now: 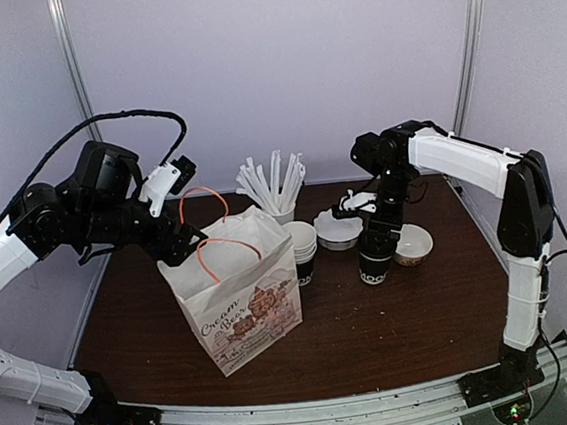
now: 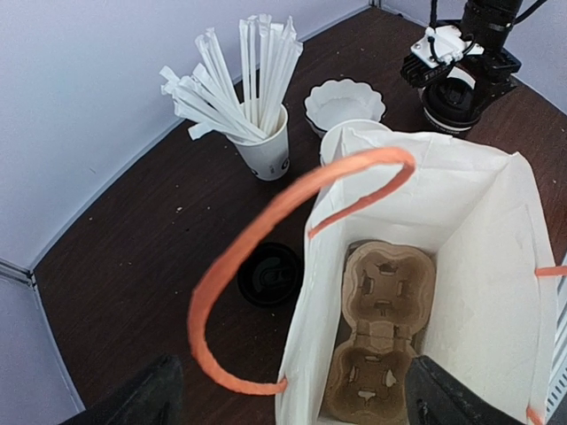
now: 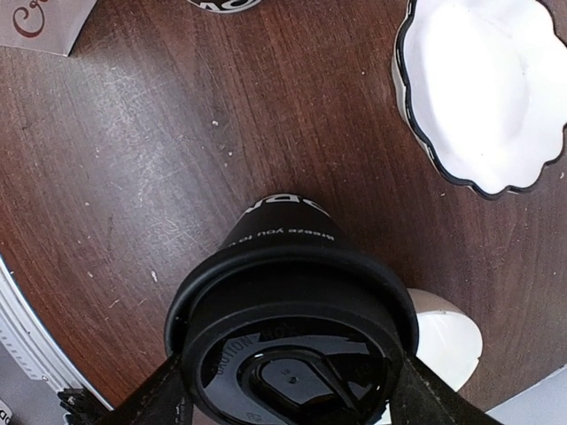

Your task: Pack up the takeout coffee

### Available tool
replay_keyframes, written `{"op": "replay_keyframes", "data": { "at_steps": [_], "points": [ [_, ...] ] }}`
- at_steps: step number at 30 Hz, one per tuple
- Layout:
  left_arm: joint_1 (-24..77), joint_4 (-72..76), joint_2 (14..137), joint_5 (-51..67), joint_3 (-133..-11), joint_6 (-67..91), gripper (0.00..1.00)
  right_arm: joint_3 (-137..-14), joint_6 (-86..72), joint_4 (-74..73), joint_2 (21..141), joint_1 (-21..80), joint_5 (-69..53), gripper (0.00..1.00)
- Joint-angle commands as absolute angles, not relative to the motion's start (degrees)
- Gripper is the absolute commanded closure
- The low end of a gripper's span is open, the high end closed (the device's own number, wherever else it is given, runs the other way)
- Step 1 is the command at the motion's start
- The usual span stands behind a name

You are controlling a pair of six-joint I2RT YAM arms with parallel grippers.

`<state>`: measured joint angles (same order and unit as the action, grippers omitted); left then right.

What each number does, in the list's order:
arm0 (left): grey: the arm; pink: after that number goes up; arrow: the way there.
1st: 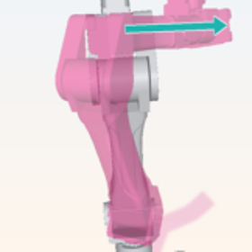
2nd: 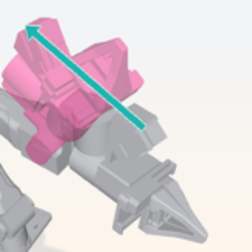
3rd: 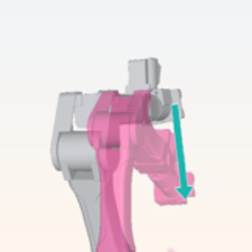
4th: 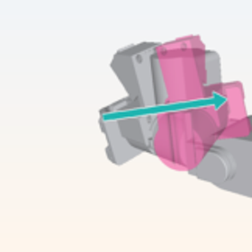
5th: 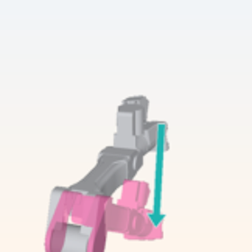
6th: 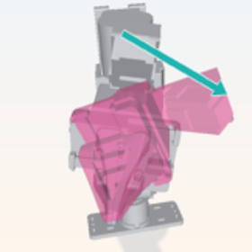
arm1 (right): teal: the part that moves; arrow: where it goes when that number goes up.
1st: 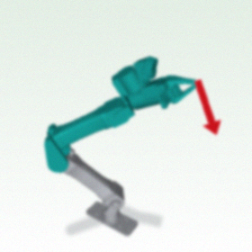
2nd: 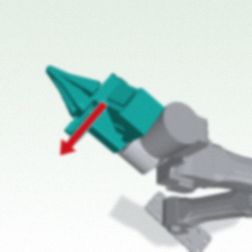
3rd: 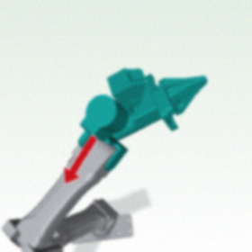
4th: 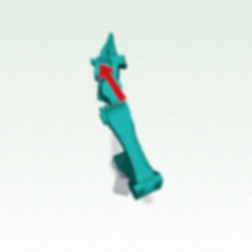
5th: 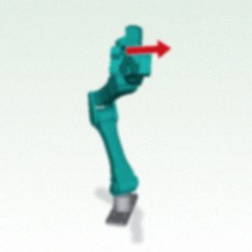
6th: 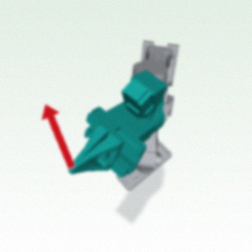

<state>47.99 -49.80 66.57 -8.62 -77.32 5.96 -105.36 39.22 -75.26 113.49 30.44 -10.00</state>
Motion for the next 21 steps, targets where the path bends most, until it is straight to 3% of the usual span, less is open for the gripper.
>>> {"op": "replay_keyframes", "data": {
  "at_steps": [1, 8, 14, 21],
  "points": [
    [47.64, -50.67, 65.67, -10.44, -80.52, 4.90, 0.09, -105.22, 38.12, -77.72, 106.28, 31.64, -8.55, 0.28],
    [47.36, -52.90, 66.13, -14.42, -82.29, 3.95, 0.06, -104.69, 36.86, -78.92, 98.87, 32.67, -8.59, 0.28],
    [45.36, -55.91, 69.63, -10.12, -85.29, 4.55, 0.05, -105.00, 36.09, -79.52, 94.94, 33.46, -8.77, 0.28],
    [43.97, -57.97, 75.55, -1.53, -89.05, 4.66, 0.21, -109.50, 36.39, -80.41, 90.71, 34.61, -11.63, 0.28]
  ]
}}
